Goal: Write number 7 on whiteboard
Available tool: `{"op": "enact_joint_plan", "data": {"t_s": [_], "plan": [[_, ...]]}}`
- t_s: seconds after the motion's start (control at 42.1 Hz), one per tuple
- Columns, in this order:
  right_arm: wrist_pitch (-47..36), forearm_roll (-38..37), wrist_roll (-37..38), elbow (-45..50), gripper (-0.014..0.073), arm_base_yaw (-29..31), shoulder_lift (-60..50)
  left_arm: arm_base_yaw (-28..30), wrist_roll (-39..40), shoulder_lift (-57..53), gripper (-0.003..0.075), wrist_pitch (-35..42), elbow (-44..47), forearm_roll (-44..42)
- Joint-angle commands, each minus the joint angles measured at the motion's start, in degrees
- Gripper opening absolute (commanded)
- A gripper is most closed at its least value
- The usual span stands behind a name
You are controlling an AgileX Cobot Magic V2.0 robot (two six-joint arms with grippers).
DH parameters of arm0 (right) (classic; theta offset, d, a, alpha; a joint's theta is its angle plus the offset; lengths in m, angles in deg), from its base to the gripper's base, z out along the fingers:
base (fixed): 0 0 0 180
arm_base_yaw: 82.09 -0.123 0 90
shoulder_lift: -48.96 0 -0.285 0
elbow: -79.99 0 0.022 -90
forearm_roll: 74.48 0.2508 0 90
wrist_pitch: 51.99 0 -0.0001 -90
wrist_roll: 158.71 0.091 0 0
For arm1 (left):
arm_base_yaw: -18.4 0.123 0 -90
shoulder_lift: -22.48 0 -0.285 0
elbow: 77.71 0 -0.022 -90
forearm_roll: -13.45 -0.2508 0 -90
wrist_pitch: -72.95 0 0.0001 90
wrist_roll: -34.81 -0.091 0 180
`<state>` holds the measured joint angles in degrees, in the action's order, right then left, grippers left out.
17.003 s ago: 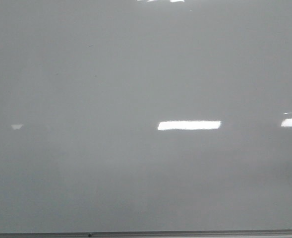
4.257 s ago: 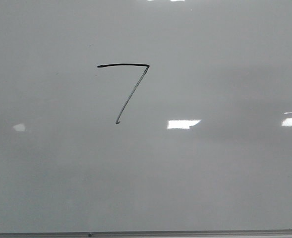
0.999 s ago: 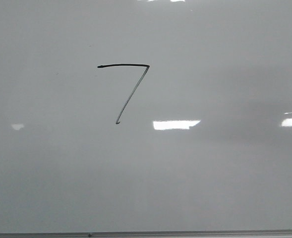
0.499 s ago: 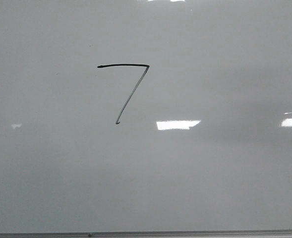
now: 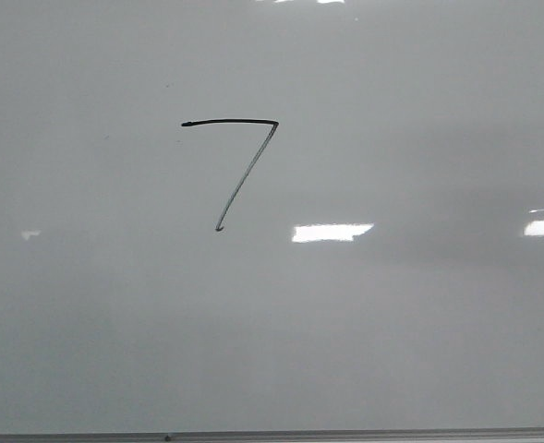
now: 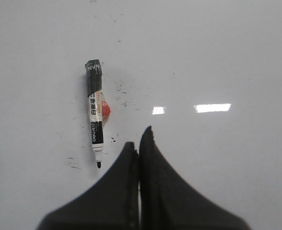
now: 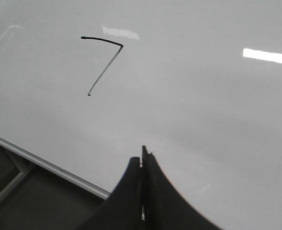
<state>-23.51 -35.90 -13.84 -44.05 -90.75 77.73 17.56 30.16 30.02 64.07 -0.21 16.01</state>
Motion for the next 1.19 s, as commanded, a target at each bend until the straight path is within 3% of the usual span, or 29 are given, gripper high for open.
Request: {"op": "enact_joint_plan", "data": {"t_s": [0.0, 0.119, 0.262, 0.38, 0.594, 0.785, 1.165], "plan": [[-6.8, 0.5, -0.7, -0.4, -0.0069, 0.3, -0.4, -0.4, 0.6, -0.4, -0.0020, 4.7, 0.3, 0.5], [-10.6, -6.9, 3.3, 3.8, -0.0069, 0.3, -3.2, -0.4, 0.6, -0.4, -0.0020, 4.7, 0.3, 0.5], [-15.7, -21.5, 19.9, 10.1, -0.0069, 0.3, -8.8, -0.4, 0.6, -0.4, -0.0020, 4.7, 0.3, 0.5], [-21.4, -31.0, 28.6, 16.4, -0.0069, 1.5, -14.0, -0.4, 0.6, -0.4, -0.0020, 4.7, 0.3, 0.5], [-23.2, -31.6, 29.2, 22.5, -0.0069, 6.5, -19.8, -0.4, 0.6, -0.4, -0.0020, 4.7, 0.3, 0.5], [-20.3, -31.6, 29.3, 22.5, -0.0069, 9.6, -22.7, -0.4, 0.6, -0.4, -0.0020, 4.7, 0.3, 0.5], [-19.9, -31.4, 29.5, 22.5, -0.0069, 10.1, -22.7, -0.4, 0.6, -0.4, -0.0020, 4.7, 0.3, 0.5]]}}
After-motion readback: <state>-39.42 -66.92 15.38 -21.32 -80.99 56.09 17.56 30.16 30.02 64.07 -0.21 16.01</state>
